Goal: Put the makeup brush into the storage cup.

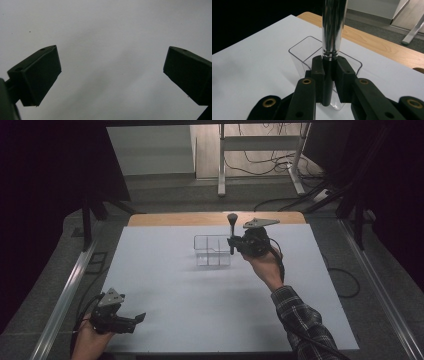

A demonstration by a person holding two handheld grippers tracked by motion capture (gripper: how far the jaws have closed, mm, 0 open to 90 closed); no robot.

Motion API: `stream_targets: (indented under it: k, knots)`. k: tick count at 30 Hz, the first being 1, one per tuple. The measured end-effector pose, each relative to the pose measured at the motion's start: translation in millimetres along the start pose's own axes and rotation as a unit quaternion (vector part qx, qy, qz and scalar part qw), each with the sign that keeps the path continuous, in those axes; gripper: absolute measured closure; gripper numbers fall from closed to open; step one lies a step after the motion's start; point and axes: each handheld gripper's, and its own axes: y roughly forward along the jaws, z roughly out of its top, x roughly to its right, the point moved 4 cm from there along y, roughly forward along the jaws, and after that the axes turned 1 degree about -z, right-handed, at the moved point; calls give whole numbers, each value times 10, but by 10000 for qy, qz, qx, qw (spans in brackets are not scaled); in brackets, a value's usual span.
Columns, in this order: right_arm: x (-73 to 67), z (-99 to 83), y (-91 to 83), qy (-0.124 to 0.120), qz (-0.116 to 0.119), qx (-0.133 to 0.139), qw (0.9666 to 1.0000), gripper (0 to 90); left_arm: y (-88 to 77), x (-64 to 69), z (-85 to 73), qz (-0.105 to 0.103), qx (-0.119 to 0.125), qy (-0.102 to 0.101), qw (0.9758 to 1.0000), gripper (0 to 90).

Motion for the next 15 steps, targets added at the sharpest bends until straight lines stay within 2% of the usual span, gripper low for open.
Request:
stream_targets:
  k: [15]
  knots:
    - [67,164,118,5,-122,102,9999,780,1,0,1,-16,23,-11,10000,17]
